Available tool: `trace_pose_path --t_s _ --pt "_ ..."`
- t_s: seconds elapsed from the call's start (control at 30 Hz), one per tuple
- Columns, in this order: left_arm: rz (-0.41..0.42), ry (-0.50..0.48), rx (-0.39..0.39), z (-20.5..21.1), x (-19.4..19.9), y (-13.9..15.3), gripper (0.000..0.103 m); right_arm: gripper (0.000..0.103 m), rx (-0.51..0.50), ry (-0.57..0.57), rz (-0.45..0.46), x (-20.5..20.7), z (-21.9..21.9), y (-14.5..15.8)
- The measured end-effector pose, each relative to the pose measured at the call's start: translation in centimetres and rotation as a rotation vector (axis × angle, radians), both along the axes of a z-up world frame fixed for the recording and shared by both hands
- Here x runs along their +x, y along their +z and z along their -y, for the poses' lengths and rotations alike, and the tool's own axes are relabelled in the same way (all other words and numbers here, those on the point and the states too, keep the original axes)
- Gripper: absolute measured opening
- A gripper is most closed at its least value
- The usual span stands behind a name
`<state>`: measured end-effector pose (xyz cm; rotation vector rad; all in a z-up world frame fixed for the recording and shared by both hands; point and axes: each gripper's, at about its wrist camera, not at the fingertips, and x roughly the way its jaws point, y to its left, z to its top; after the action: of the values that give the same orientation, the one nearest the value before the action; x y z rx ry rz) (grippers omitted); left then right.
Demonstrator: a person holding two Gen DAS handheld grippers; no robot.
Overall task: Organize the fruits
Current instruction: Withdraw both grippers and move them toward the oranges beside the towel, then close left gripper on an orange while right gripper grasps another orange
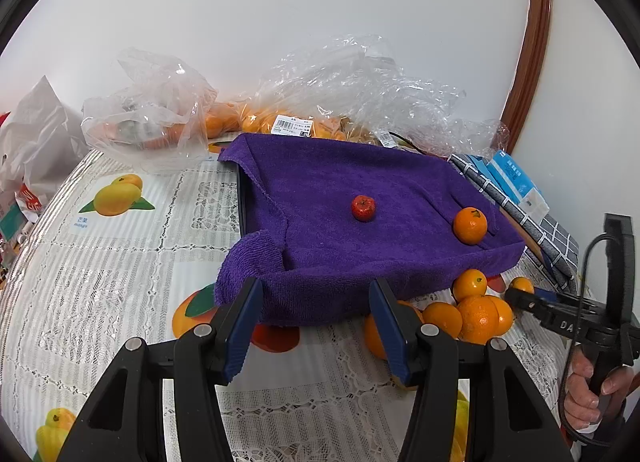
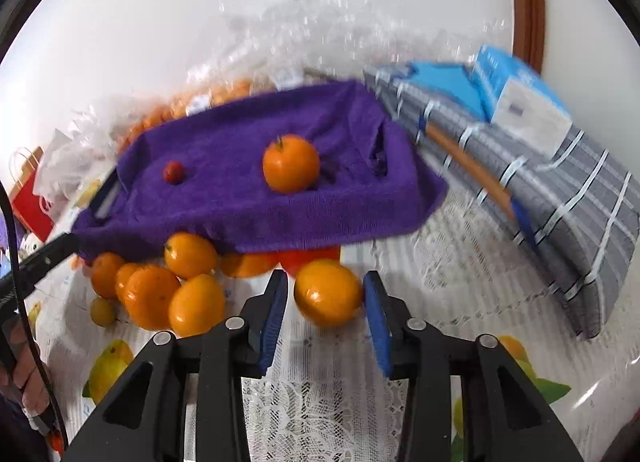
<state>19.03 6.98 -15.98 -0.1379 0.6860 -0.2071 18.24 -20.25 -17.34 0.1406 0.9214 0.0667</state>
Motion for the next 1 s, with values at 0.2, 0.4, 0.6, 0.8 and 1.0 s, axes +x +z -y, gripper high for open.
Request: trace_pose_path --t_s 0.2,0.4,0.6,0.8,1.0 --pt "0.008 -0.07 -0.036 0.4 -0.5 0.1 0.053 0.035 -0.019 -0.006 0.065 -1.0 -0.1 0.7" --pt "-0.042 -0.173 -0.015 2.7 -0.3 -0.6 0.053 0.035 -0.037 0.012 0.075 -1.1 -0.7 0.8" --pt "-0.135 -0.2 -0.019 3.6 1.0 -1.6 0.053 0.035 -0.045 0.026 0.069 -0.9 -1.1 0.7" --pt "-0.182 -0.216 -0.018 4.0 1.6 -2.3 0.049 0.035 -0.048 0.031 0.065 -0.9 -1.3 0.6" --pt "-0.121 -0.221 0.025 4.4 0.7 -1.7 0.038 0.035 -0.043 0.033 0.093 -1.2 -1.4 0.9"
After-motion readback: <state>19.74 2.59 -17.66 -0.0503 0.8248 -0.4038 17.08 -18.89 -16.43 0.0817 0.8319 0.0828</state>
